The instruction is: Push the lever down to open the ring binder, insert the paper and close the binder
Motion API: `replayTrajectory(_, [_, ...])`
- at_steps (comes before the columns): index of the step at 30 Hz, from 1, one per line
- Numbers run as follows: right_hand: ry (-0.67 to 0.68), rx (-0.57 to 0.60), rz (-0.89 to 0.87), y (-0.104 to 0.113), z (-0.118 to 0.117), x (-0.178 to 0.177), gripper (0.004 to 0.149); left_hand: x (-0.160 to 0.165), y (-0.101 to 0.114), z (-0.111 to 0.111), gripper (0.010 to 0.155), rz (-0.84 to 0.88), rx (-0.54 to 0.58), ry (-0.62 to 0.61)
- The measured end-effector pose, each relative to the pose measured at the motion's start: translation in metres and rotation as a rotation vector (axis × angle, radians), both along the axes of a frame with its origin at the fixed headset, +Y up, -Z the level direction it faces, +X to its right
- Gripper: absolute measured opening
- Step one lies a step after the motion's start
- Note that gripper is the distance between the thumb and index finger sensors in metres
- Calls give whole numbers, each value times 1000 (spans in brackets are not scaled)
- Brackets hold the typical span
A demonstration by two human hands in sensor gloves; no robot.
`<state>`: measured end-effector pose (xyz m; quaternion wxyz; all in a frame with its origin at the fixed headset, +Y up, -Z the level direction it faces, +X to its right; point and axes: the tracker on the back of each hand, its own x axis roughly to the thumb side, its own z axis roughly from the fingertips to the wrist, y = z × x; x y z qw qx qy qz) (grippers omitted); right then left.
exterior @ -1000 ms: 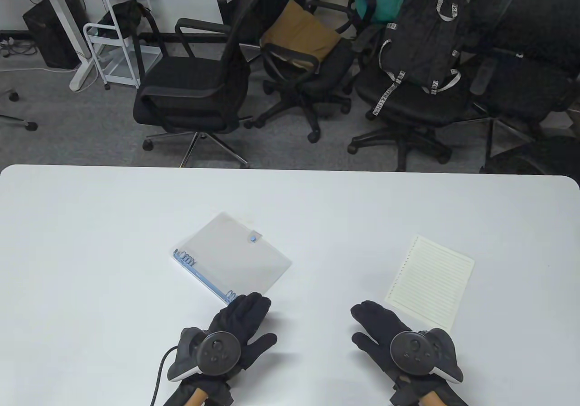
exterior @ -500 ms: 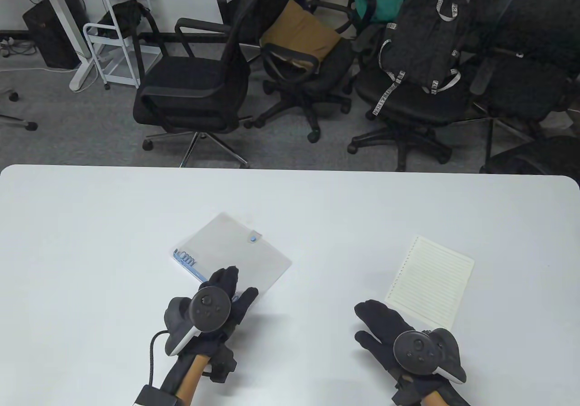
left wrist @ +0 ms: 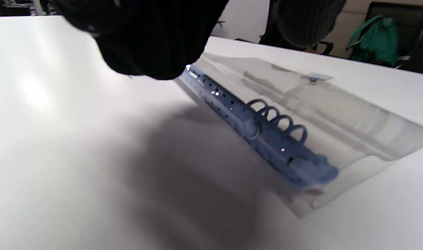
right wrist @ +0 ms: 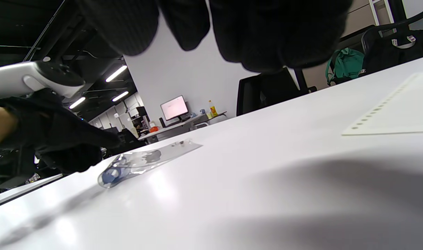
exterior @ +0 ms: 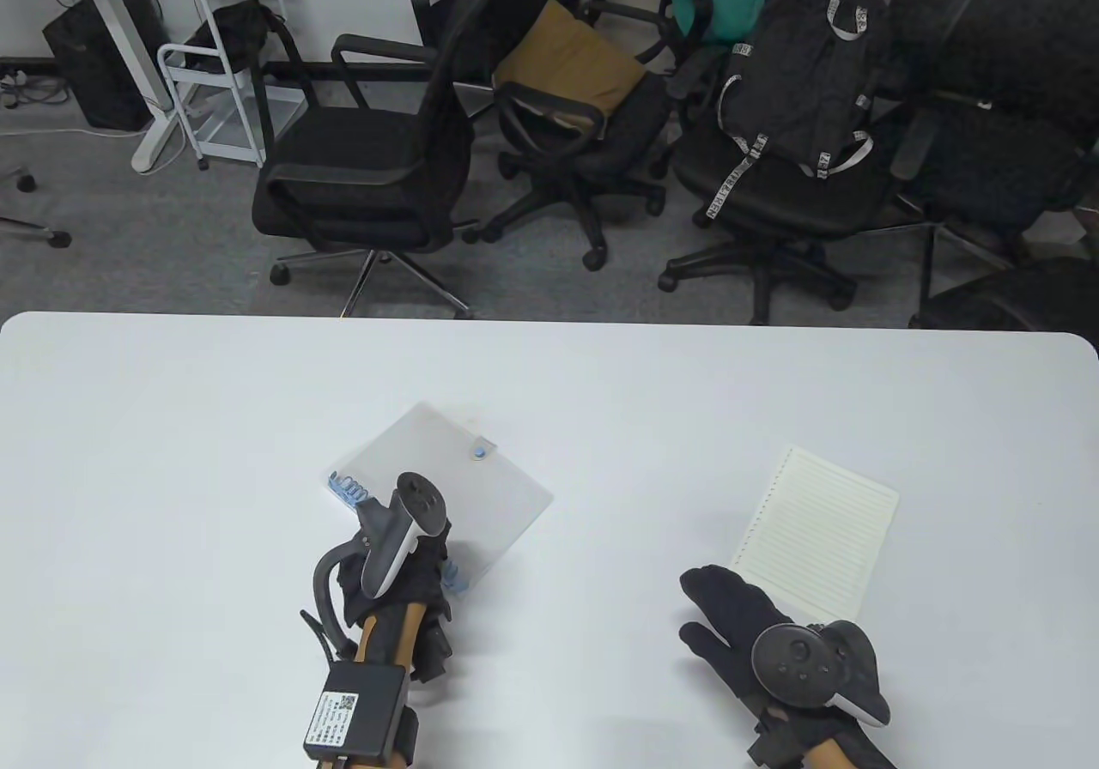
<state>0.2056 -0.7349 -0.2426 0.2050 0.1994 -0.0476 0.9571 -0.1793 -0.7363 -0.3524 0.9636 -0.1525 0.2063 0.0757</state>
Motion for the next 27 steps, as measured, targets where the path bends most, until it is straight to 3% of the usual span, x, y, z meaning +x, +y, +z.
replayTrajectory(10, [-7, -8, 27, 1, 0, 0, 60, 3, -25, -10, 87, 76, -88, 124])
replayTrajectory(17, [-5, -6, 35, 1, 0, -1, 60, 6, -28, -5, 81, 126, 16, 242])
replayTrajectory(27, [-13, 0, 44, 2, 0, 0, 60, -7, -31, 0, 76, 281, 49, 358])
